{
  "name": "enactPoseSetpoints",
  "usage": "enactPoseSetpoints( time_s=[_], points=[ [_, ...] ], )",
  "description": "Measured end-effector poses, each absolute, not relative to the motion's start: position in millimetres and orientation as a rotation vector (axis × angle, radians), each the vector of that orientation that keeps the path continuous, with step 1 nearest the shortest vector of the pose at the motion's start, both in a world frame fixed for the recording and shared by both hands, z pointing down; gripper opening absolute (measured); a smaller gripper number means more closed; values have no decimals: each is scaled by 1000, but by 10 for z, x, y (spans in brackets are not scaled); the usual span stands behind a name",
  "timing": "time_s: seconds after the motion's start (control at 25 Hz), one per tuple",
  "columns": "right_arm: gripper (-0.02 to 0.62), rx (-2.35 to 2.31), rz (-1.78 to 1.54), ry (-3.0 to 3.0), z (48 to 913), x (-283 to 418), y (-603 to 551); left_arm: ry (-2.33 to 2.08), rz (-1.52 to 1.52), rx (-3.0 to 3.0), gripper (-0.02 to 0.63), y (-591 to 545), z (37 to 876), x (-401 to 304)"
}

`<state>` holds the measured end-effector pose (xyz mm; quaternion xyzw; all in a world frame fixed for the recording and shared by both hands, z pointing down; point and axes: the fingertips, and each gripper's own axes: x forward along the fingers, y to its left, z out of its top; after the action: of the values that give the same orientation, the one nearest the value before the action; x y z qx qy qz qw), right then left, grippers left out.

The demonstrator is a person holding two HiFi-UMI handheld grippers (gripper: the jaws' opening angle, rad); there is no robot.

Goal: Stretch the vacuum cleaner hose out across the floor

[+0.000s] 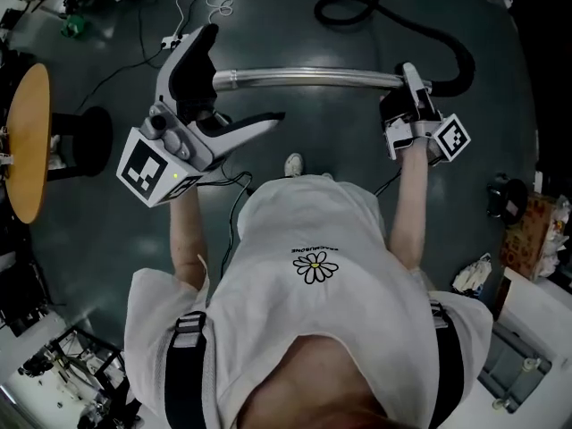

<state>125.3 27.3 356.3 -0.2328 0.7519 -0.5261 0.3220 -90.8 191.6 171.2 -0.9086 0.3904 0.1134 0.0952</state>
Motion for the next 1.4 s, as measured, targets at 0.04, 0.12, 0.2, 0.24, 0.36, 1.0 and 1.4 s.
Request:
enactPoseSetpoints(
  time_s=[0.04, 0.12, 0.2, 0.24, 0.36, 1.0, 1.4],
  points=[
    [164, -709, -1321, 2101, 3547, 1267, 287, 1155, 307, -2700, 551, 1877, 1749, -923],
    [164, -914, -1174, 2443, 3580, 1241, 356, 1133, 298, -2738, 551, 1779, 1832, -898],
    [164, -1079, -981, 2850, 3694, 1164, 499, 1102, 231, -2756, 551, 1639, 1954, -779],
    [163, -1122, -870, 3032, 3752, 1143, 578, 1084, 171, -2746, 551, 1558, 2020, -694],
    [163, -1135, -543, 3382, 3748, 1167, 711, 994, 40, -2718, 551, 1328, 2154, -388],
    [163, -644, 1335, 4060, 3571, 1826, 1141, 377, -748, -2228, 551, 795, 2756, 436],
    [161, -736, 1967, 3878, 3243, 1912, 1009, 62, -1341, -2297, 534, 927, 3608, 484]
  ],
)
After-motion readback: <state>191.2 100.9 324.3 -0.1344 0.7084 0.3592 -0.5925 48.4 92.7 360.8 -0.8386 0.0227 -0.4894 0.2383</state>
